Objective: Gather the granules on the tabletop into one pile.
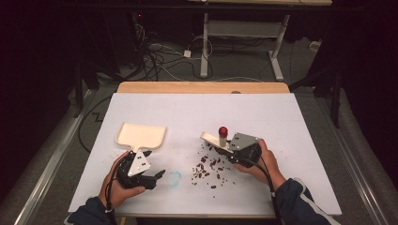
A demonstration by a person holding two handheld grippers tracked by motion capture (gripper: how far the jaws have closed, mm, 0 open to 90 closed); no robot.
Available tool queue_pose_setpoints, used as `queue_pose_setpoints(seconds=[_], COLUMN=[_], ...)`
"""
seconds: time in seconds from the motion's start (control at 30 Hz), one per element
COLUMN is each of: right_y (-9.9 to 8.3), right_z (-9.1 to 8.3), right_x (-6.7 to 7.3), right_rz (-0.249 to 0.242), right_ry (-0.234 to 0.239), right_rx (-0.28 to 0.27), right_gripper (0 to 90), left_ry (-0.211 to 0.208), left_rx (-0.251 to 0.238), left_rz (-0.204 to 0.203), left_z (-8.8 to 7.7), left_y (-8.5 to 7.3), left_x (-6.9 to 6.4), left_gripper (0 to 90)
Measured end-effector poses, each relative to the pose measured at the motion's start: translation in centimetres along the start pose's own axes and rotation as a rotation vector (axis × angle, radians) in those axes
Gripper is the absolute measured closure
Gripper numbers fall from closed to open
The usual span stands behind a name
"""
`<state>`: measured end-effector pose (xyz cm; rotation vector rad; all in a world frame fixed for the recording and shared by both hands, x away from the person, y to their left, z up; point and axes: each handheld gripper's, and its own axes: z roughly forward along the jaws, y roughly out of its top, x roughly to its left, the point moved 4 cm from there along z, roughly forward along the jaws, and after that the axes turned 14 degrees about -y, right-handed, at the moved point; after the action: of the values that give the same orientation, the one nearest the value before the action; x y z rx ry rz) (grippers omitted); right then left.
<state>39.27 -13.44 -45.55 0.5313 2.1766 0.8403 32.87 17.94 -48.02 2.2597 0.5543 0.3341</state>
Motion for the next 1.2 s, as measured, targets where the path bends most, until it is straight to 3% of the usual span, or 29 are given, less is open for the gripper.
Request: queue_pose_setpoints(seconds=[0.07, 0.23, 0.43, 0.53, 0.57, 0.6, 0.63, 0.67, 0.73, 0.77, 0.8, 0.83, 0.87, 0.9, 0.93, 0.97, 1.03, 1.2], right_y=[0.2, 0.6, 1.4, 1.7, 1.9, 1.9, 2.0, 2.0, 2.1, 2.2, 2.4, 2.4, 2.5, 2.7, 2.8, 2.8, 2.9, 2.6], right_z=[-0.2, -1.1, -3.6, -5.1, -6.2, -6.2, -7.1, -7.1, -7.8, -8.1, -8.5, -8.5, -8.6, -8.6, -8.6, -8.6, -8.3, -7.5], right_x=[0.3, -0.3, -1.5, -1.5, -1.1, -1.1, -0.3, -0.3, 0.7, 1.2, 2.5, 2.5, 3.1, 4.3, 4.9, 4.9, 6.7, 7.9], right_rz=[-0.025, -0.013, 0.053, 0.080, 0.107, 0.107, 0.129, 0.129, 0.164, 0.182, 0.209, 0.209, 0.209, 0.228, 0.229, 0.229, 0.224, 0.224], right_ry=[-0.015, -0.032, -0.042, -0.013, 0.033, 0.033, 0.104, 0.104, 0.182, 0.226, 0.301, 0.301, 0.329, 0.391, 0.421, 0.421, 0.493, 0.520], right_rx=[-0.001, -0.025, -0.088, -0.118, -0.132, -0.132, -0.143, -0.143, -0.142, -0.141, -0.139, -0.139, -0.134, -0.121, -0.115, -0.115, -0.087, -0.039], right_gripper=[67.0, 67.1, 67.1, 67.1, 67.1, 67.1, 67.0, 67.0, 67.1, 67.1, 67.1, 67.1, 67.1, 67.1, 67.1, 67.1, 67.1, 67.1], left_ry=[0.001, 0.004, 0.005, 0.011, 0.014, 0.017, 0.026, 0.026, 0.038, 0.046, 0.052, 0.064, 0.075, 0.083, 0.094, 0.100, 0.113, 0.124], left_rx=[0.001, -0.001, -0.004, -0.009, -0.013, -0.017, -0.023, -0.023, -0.031, -0.042, -0.045, -0.049, -0.057, -0.063, -0.072, -0.074, -0.074, -0.062], left_rz=[0.002, 0.003, 0.003, 0.001, -0.002, -0.005, -0.012, -0.012, -0.019, -0.030, -0.045, -0.050, -0.062, -0.074, -0.074, -0.081, -0.092, -0.096], left_z=[0.0, -0.1, -0.2, -0.2, -0.3, -0.3, -0.4, -0.4, -0.6, -0.8, -0.9, -1.0, -1.2, -1.2, -1.3, -1.4, -1.5, -1.4], left_y=[0.0, 0.0, 0.0, 0.1, 0.1, 0.1, 0.1, 0.1, 0.1, 0.2, 0.2, 0.2, 0.2, 0.1, 0.1, 0.1, 0.0, -0.2], left_x=[0.0, 0.0, 0.0, 0.1, 0.1, 0.1, 0.3, 0.3, 0.5, 0.6, 0.7, 0.9, 1.0, 1.2, 1.5, 1.6, 1.9, 2.0], left_gripper=[19.5, 19.4, 19.4, 19.4, 19.4, 19.4, 19.2, 18.8, 18.7, 18.8, 18.8, 18.8, 18.7, 18.8, 18.8, 18.8, 18.8, 18.7])
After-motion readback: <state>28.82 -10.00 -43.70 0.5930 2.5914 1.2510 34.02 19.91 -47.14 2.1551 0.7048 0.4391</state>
